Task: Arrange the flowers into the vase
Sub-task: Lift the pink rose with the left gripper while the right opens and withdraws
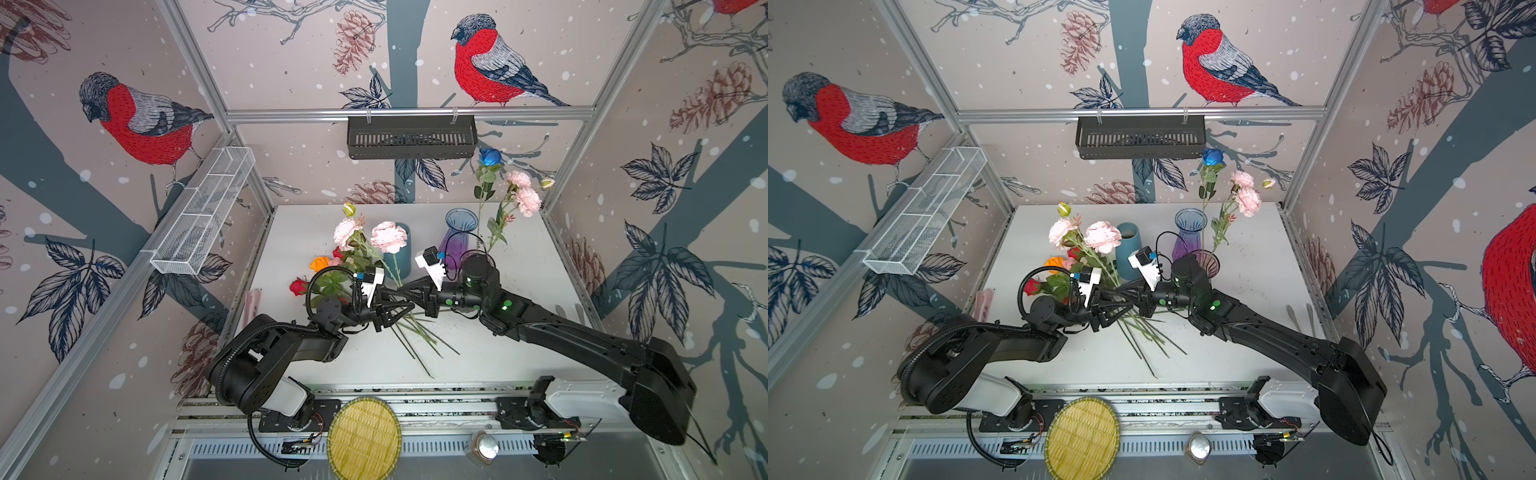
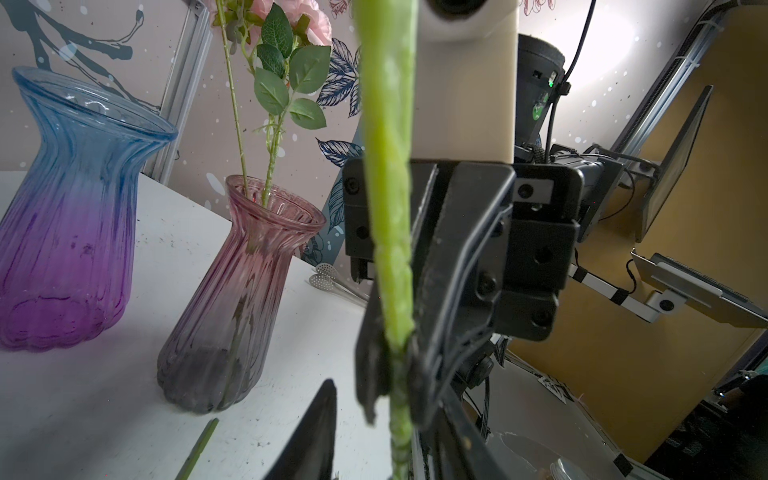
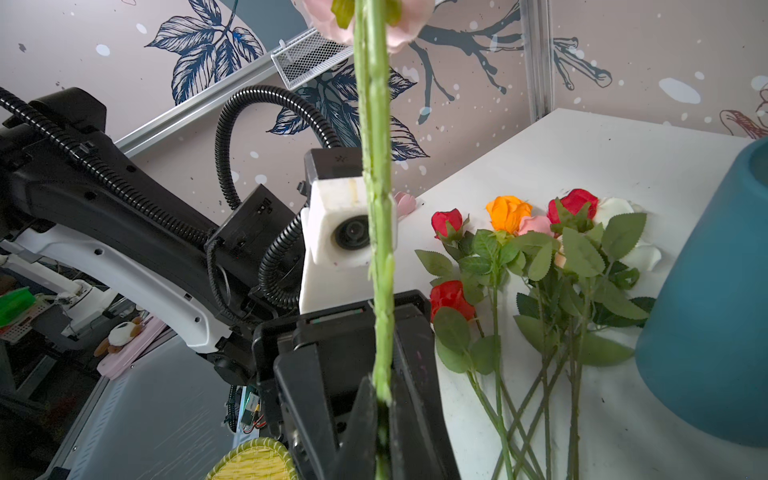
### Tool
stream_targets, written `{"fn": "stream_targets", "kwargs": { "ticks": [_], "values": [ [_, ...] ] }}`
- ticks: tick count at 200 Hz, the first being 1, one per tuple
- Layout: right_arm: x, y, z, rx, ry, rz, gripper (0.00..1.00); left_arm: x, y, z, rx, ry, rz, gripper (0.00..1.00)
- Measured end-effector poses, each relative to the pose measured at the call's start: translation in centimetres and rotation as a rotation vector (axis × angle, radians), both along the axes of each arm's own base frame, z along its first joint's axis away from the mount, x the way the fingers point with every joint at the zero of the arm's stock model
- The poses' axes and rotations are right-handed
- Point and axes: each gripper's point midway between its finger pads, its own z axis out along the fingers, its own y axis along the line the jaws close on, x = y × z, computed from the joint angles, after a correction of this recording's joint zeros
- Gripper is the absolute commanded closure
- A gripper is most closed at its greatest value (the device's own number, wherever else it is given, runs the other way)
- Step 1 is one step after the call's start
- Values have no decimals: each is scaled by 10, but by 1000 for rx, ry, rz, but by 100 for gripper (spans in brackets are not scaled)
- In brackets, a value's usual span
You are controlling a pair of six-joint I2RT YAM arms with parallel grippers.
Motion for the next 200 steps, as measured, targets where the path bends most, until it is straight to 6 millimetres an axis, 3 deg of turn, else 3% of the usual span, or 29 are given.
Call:
{"fn": "stream_targets", "kwargs": {
  "ticks": [22,54,65,71,89,119,147,176,200],
  "values": [
    [0,0,-1,-4,3,1,98,0,0,2,-3,-5,1,76],
    [-1,0,-3,-10,-1,3,98,-1,0,1,-1,-12,0,100],
    [-1,0,-3,-10,-1,2,97,-1,0,1,-1,-15,0,100],
    [-1,-1,-2,-9,-3,3,93,-1,0,2,-1,-16,-1,100],
    [-3,-3,-1,-14,-7,2,62,-3,0,2,-1,-19,-6,100],
    [1,-17,14,-18,-64,-54,57,-2,0,2,-1,-19,-4,100],
    [11,-48,42,-3,-140,-174,59,-2,1,5,-7,-33,3,100],
    [18,-102,74,18,-253,-381,69,2,6,23,-21,-104,79,100],
    [16,-148,80,24,-310,-567,70,17,1,44,-6,-143,221,100]
  ]
}}
